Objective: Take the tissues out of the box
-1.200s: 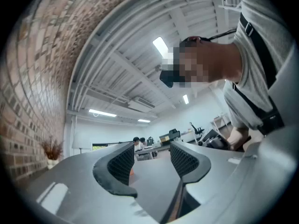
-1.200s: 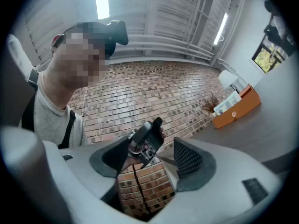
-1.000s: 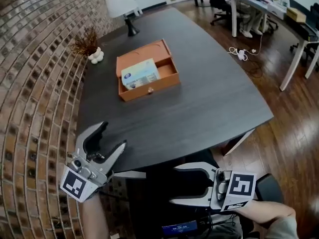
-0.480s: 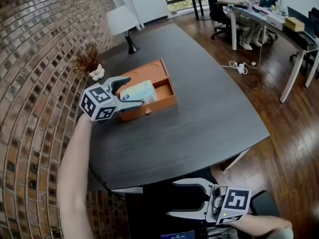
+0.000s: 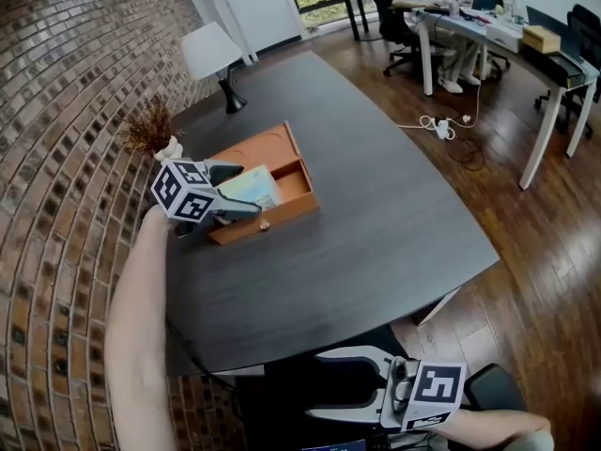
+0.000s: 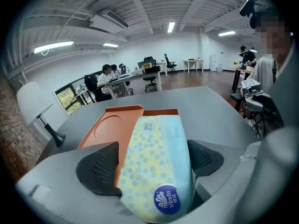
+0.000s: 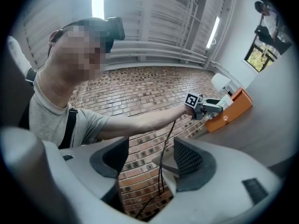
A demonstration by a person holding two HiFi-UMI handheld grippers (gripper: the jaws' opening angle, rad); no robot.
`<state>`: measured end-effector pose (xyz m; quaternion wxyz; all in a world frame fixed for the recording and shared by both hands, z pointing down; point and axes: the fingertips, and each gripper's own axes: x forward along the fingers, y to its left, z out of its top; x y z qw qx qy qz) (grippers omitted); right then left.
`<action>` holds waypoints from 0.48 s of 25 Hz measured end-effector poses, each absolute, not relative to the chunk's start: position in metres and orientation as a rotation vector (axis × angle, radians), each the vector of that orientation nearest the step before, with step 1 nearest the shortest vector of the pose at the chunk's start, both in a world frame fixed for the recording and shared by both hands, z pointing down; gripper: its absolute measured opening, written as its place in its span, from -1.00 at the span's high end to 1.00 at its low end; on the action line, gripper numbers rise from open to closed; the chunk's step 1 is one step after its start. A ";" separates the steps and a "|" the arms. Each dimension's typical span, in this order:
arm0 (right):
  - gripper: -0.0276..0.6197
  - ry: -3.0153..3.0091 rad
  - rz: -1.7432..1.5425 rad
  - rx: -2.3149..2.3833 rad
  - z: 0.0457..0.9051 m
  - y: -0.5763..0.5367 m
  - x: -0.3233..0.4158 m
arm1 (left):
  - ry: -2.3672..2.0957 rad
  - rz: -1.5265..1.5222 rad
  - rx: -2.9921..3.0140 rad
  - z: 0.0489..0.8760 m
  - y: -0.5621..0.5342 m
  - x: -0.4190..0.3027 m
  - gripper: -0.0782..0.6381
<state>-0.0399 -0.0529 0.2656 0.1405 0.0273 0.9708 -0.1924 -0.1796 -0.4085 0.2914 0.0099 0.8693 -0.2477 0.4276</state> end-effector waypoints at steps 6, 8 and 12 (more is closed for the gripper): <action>-0.03 2.811 -0.548 0.083 0.266 -0.050 -0.041 | -0.780 1.418 2.730 0.289 -0.409 -0.180 -0.26; -0.03 2.815 -0.540 0.088 0.267 -0.049 -0.042 | -0.784 1.413 2.727 0.289 -0.407 -0.180 -0.22; -0.03 2.824 -0.532 0.086 0.269 -0.048 -0.043 | -0.855 1.319 2.794 0.266 -0.403 -0.180 -0.20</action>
